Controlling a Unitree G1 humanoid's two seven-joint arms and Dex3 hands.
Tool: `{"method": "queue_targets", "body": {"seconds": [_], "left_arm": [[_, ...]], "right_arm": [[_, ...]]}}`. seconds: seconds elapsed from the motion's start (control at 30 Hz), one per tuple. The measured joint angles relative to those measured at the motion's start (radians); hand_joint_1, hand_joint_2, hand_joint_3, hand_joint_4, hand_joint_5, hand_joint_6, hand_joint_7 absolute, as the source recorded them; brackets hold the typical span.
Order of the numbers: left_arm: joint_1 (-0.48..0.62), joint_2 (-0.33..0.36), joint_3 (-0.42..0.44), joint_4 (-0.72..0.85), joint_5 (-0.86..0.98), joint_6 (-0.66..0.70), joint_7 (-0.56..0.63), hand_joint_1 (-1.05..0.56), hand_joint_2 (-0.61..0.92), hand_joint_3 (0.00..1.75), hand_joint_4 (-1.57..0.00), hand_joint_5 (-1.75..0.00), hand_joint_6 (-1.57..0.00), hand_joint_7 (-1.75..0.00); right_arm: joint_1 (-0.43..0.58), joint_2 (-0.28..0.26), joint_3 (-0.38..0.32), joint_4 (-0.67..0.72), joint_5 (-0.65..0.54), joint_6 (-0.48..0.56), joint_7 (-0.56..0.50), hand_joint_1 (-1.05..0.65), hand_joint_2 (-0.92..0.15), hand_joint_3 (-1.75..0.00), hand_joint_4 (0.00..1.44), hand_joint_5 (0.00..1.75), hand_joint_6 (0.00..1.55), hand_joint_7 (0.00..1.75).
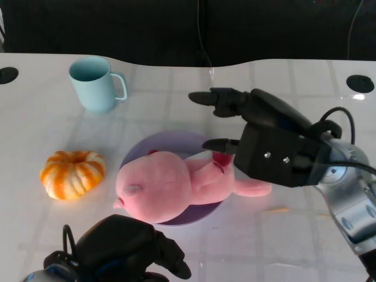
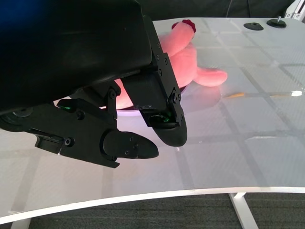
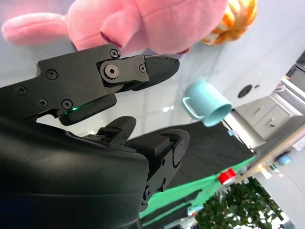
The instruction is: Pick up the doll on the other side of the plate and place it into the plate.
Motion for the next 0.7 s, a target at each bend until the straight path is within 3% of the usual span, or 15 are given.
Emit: {"method": "queue_targets", "body": {"seconds": [0.07, 0.13, 0.27, 0.43, 0.6, 0.63, 0.7], "left_arm": [[0.001, 0.000, 0.000, -0.001, 0.000, 0.001, 0.000, -0.26, 0.92, 0.26, -0.80, -1.20, -1.10, 0.00], [0.004, 0.001, 0.000, -0.006, 0.001, 0.000, 0.000, -0.25, 0.92, 0.24, -0.80, -1.23, -1.11, -0.01], [0.015, 0.003, 0.001, -0.015, 0.004, -0.001, 0.000, -0.25, 0.92, 0.25, -0.78, -1.23, -1.11, -0.01], [0.020, 0.004, 0.003, -0.020, 0.005, -0.002, 0.000, -0.25, 0.92, 0.21, -0.81, -1.21, -1.11, -0.01], [0.017, 0.003, 0.003, -0.026, 0.007, 0.002, 0.000, -0.25, 0.92, 0.23, -0.80, -1.19, -1.10, 0.00], [0.017, 0.003, 0.003, -0.025, 0.005, 0.002, 0.000, -0.25, 0.92, 0.23, -0.80, -1.19, -1.09, 0.00], [0.017, 0.003, 0.004, -0.022, 0.002, 0.001, 0.000, -0.25, 0.92, 0.24, -0.79, -1.19, -1.09, 0.00]], "right_arm": [[0.022, -0.008, -0.006, -0.036, 0.001, 0.007, 0.003, -0.66, -0.92, -0.28, 0.27, 0.51, 0.40, 0.03], [0.058, -0.013, -0.021, -0.075, 0.009, 0.010, 0.000, -0.61, -0.92, -0.25, 0.25, 0.71, 0.47, 0.05], [0.142, -0.021, -0.055, -0.142, 0.018, -0.003, -0.032, -0.49, -0.92, -0.22, 0.33, 0.84, 0.59, 0.10], [0.282, -0.030, -0.121, -0.200, 0.045, -0.121, -0.115, -0.28, -0.92, -0.13, 0.58, 1.05, 0.81, 0.21], [0.390, -0.061, -0.204, -0.226, 0.077, -0.229, -0.165, -0.15, -0.92, -0.14, 0.69, 1.12, 0.95, 0.31], [0.408, -0.066, -0.216, -0.231, 0.079, -0.251, -0.168, -0.13, -0.89, -0.21, 0.74, 1.10, 0.97, 0.33], [0.451, -0.087, -0.236, -0.244, 0.081, -0.280, -0.170, -0.09, -0.68, -0.60, 0.81, 1.12, 1.01, 0.38]]}}
